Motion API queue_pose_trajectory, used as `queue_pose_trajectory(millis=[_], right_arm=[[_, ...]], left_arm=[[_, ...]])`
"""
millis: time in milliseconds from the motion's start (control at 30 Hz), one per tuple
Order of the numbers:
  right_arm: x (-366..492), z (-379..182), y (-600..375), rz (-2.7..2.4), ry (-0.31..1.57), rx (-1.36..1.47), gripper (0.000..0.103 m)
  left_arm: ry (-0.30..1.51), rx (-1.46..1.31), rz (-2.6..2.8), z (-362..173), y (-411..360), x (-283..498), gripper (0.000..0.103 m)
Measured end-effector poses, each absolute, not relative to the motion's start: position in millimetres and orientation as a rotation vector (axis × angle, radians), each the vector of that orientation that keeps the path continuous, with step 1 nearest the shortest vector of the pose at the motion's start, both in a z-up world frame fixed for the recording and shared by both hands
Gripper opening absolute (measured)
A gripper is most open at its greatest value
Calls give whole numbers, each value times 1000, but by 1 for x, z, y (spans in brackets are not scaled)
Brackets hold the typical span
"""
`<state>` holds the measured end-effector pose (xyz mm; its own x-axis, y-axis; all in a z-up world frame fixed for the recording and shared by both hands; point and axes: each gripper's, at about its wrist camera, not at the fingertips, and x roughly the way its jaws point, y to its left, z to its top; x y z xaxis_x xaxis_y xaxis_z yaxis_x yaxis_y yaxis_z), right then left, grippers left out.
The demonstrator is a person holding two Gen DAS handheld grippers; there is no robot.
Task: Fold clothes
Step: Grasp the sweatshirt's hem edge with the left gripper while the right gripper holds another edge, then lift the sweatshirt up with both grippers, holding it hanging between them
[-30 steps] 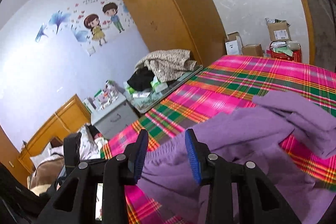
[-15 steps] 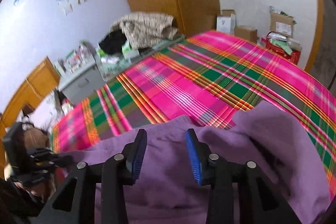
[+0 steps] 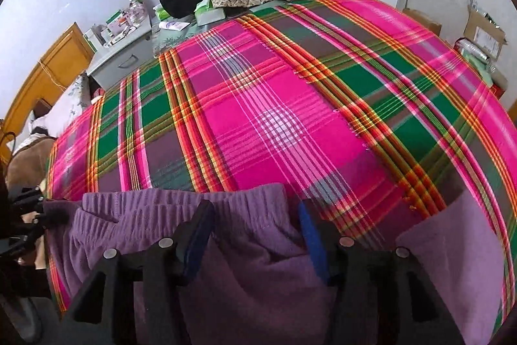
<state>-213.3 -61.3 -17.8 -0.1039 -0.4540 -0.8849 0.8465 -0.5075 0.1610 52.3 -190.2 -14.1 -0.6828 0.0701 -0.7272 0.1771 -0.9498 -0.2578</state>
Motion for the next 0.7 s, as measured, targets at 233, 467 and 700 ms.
queue_pose_trajectory(millis=[233, 467, 700], right_arm=[[-200, -10, -62, -1820, 525, 1163, 11], [-178, 47, -46, -2005, 485, 951, 10], [-150, 123, -36, -2175, 432, 696, 10]], left_arm=[[488, 1226, -2787, -14, -190, 51, 14], [464, 1147, -2837, 3, -187, 60, 10], [396, 957, -2961, 50, -182, 73, 10]])
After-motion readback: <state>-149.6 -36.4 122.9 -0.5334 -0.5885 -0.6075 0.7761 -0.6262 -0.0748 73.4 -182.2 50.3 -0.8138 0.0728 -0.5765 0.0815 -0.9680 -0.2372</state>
